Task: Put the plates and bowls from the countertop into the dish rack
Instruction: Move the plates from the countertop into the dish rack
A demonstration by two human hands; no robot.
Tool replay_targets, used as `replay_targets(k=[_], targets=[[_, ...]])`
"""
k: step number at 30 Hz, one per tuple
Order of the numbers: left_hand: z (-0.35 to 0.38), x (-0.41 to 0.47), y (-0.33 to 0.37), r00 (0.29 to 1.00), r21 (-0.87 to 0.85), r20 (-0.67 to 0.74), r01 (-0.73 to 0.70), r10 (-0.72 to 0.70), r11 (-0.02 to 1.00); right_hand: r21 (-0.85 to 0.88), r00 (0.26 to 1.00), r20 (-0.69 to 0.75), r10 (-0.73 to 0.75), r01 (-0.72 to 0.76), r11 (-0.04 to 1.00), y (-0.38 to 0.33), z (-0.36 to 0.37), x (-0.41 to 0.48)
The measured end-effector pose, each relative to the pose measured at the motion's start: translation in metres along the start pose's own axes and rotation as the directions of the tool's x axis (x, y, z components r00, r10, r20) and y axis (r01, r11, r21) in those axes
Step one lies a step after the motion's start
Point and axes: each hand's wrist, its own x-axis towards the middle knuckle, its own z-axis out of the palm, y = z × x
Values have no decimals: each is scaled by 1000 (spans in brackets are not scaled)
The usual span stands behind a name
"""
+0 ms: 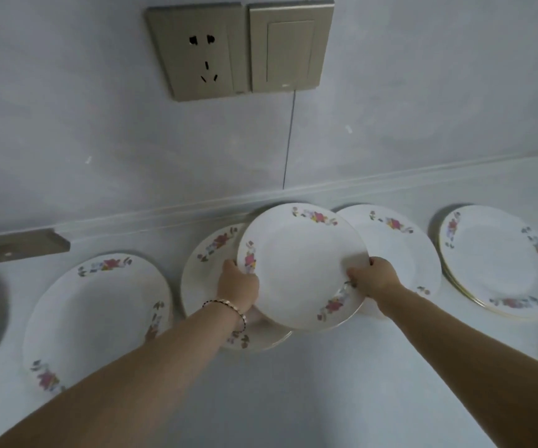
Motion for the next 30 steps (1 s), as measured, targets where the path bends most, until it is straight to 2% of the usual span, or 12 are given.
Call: replay_targets(k=[7,15,22,25,30], targets=[[-10,-47,-16,1000,-33,16,0,1,999,69,995,-26,-99,101,993,28,-12,-33],[-36,-174,-58,998,-127,62,41,-33,991,115,959,59,-277,269,956,95,-57,-139],[-43,-315,-148,996,-277,6,90,-92,957,74,916,190,-354,346,935,182,-73,-246],[-50,-364,-196,993,-281,-10,109,-117,954,12,885,268,-380,392,920,220,-66,-293],[-84,-428,-278,979,-243,-9,196,-204,950,-90,867,388,-311,372,924,273,-26,-360]])
